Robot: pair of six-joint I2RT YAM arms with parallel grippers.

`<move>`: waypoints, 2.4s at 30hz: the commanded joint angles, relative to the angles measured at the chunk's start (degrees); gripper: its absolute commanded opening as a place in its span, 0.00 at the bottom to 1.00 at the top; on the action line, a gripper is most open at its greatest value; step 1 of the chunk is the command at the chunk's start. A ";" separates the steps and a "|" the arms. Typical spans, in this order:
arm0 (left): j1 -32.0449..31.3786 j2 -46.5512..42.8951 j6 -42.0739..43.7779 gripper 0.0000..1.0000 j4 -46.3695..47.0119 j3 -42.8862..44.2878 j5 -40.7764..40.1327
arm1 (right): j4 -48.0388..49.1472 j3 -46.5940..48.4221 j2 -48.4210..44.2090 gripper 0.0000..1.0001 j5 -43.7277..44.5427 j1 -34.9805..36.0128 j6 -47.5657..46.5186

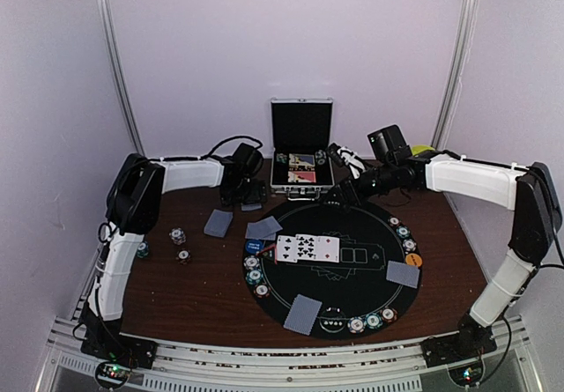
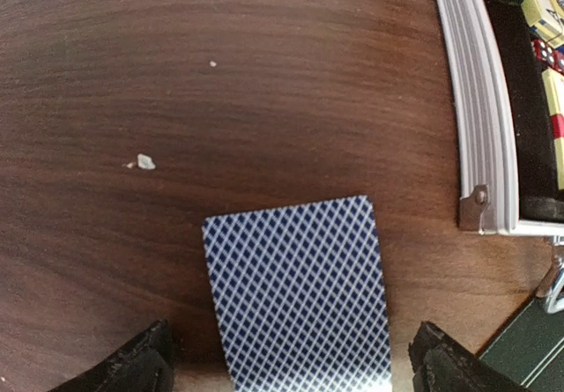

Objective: Distribute texas hold em gaming equipment
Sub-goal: Pick up the poker card from the center of the board.

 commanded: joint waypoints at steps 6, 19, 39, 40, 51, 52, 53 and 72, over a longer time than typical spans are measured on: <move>0.21 3.53 -1.33 0.93 0.77 3.04 1.93 | 1.29 -0.58 -1.48 0.93 0.25 -0.38 0.41; -2.08 8.38 -0.05 0.90 -8.86 9.21 -4.21 | 1.56 -0.71 -1.83 0.93 -0.19 -0.38 0.82; -4.48 5.89 -1.21 0.75 -9.26 2.52 -4.93 | 2.25 -1.41 -3.76 0.91 -1.51 -0.37 1.24; -4.52 5.59 -1.32 0.74 -9.24 2.10 -5.16 | 2.26 -1.40 -3.84 0.91 -1.47 -0.42 1.29; -5.07 3.50 -1.56 0.67 -9.13 0.53 -6.40 | 2.26 -1.50 -4.29 0.91 -1.01 -0.42 1.38; -5.14 3.41 -1.52 0.66 -9.13 0.53 -6.57 | 2.31 -1.54 -4.36 0.91 -0.96 -0.40 1.36; -5.10 3.47 -1.49 0.65 -9.01 0.45 -6.62 | 2.34 -1.55 -4.38 0.91 -1.00 -0.38 1.27; -5.14 -0.94 -0.50 0.66 -4.47 -2.10 -8.38 | 2.35 -1.67 -3.87 0.91 -0.32 -0.47 0.87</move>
